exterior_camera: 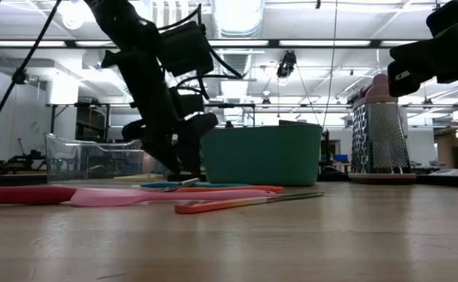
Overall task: Pick & Place Kitchen Items
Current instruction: Put the green table knife into the top transparent bin
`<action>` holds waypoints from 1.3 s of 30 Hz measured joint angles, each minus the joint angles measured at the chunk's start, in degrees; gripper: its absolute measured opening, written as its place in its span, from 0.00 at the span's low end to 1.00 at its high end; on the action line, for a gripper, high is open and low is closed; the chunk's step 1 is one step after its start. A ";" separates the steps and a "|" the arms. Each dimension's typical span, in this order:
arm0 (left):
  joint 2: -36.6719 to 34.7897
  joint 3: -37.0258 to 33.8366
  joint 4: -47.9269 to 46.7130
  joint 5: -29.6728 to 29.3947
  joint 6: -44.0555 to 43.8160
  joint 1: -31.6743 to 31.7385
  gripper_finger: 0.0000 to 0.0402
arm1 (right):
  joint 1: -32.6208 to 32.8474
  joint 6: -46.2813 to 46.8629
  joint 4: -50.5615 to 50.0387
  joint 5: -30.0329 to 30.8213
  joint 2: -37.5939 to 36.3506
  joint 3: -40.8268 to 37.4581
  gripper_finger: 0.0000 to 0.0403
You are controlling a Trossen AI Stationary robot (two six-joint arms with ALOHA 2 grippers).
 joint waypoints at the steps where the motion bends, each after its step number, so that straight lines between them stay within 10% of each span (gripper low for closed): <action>1: -0.36 0.00 -0.71 -0.09 -0.57 0.06 0.61 | 0.02 0.00 0.00 0.00 0.00 0.00 0.02; 30: 3.10 -1.39 3.14 4.87 -3.84 2.11 0.58 | 0.00 0.00 0.02 -0.01 0.00 0.00 0.02; 39: 3.19 -1.25 3.02 4.50 -2.11 2.19 0.40 | 0.00 0.00 0.02 0.01 0.00 0.00 0.02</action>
